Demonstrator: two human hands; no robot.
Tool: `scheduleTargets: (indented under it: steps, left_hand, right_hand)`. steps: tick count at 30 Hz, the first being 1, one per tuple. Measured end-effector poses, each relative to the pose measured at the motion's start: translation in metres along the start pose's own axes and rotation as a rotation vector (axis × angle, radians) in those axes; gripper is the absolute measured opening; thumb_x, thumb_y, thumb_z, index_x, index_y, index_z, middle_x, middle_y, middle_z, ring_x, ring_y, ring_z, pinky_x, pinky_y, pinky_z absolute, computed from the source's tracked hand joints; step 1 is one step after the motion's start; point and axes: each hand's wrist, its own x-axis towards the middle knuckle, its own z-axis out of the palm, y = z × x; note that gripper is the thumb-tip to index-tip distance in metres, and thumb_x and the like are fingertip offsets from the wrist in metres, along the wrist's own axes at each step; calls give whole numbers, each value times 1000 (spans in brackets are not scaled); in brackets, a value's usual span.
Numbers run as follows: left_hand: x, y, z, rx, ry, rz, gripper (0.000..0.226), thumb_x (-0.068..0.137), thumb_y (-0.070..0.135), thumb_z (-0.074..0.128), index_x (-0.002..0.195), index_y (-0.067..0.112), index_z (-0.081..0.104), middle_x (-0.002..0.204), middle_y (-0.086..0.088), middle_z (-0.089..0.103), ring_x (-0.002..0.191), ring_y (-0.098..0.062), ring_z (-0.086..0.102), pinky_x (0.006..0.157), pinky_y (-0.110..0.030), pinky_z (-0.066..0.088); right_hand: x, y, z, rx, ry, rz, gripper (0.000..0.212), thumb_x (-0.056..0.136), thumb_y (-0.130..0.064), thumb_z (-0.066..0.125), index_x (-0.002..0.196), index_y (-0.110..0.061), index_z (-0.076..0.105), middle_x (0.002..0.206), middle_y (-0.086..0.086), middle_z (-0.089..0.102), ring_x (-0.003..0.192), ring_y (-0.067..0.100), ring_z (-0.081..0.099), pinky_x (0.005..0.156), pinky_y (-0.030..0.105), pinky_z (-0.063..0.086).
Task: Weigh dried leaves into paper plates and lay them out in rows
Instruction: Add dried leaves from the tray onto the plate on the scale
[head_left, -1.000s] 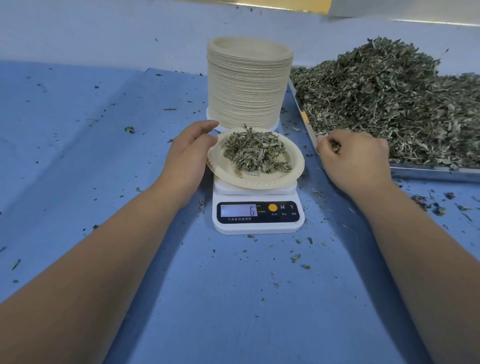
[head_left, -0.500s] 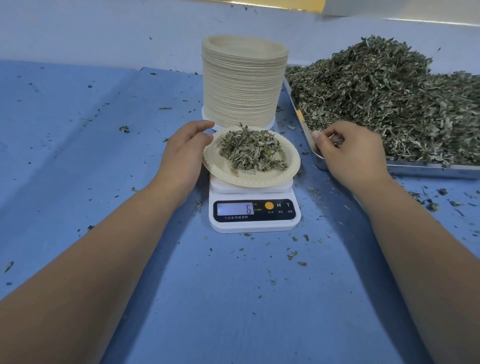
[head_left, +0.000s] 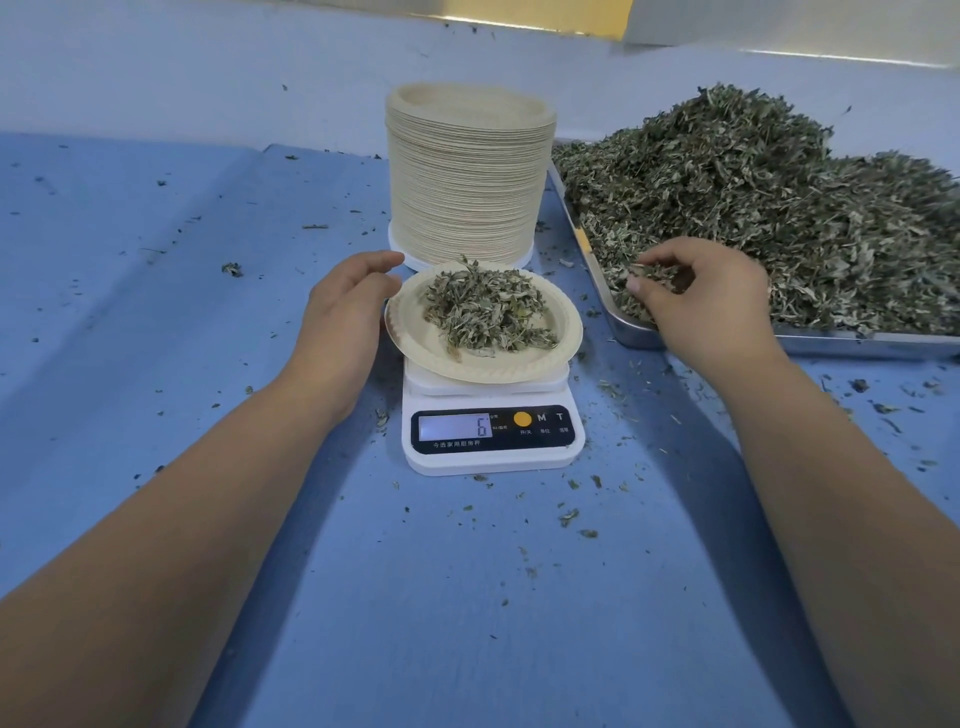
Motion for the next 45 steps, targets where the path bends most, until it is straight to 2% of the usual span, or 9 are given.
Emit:
scheduleTargets:
  steps: [7,11,17,24,33,37,40,42,45]
  left_hand:
    - [2,-2,0,22,-6,1,31,78,34,56,102,42,74,119,20,66,115,-4,62,108,-44,50]
    - [2,-3,0,30,-8,-1,31,78,36,56,102,45,74,131,12,63,125,-10,57,112,-47,46]
    - [4,-5,1,28,3,10,39,77,35,55,111,37,73,124,19,64,122,-10,59,111,-47,46]
    - [3,-4,1,21,-8,-3,36,77,36,55,108,41,72,132,11,63,128,-18,57,113,-50,44]
    - [2,-2,3,-2,2,-32,38,77,35,56,110,38,73,130,11,64,125,-19,59,112,-50,45]
    - [2,-2,4,-10,-3,-25,40,78,33,55,114,33,72,121,13,67,117,-15,63,105,-41,50]
    - [2,-3,4,3,-15,-1,38,82,32,56,117,33,71,120,15,68,112,-4,63,92,-26,49]
    - [2,-3,4,16,-24,23,31,88,28,57,115,35,71,117,22,66,106,9,60,85,-18,44]
    - [2,-2,4,41,-28,36,40,81,32,53,118,34,70,119,23,66,110,7,60,88,-19,45]
  right_hand:
    - [3,0,-2,8,28,44,13,89,-28,78,102,-28,77,80,-24,55,69,1,52,77,28,46]
    - [2,-5,-6,-35,-191,-32,7,94,-25,71,99,-25,77,91,-12,67,84,10,57,83,26,45]
    - [-1,-6,-3,-117,-285,-130,16,101,-26,58,90,-25,69,80,-15,64,74,3,56,61,11,36]
    - [7,-11,6,-139,-235,-101,43,104,-41,51,64,-25,49,60,-10,50,56,7,46,50,24,32]
    - [41,-21,4,-192,-161,-37,54,106,-42,47,67,-5,54,60,10,53,54,22,45,55,32,38]
    - [42,-55,3,-127,-52,-64,53,106,-43,46,64,-11,50,56,0,45,50,14,38,45,15,27]
    - [33,-105,6,-24,-112,-157,53,105,-43,48,59,-17,46,54,-3,43,46,5,40,48,13,32]
    - [25,-138,13,45,-172,-238,52,105,-42,48,66,-9,57,60,6,55,55,14,57,60,29,47]
    - [13,-175,30,80,-238,-333,51,105,-40,49,74,-2,61,69,13,62,69,27,61,69,40,45]
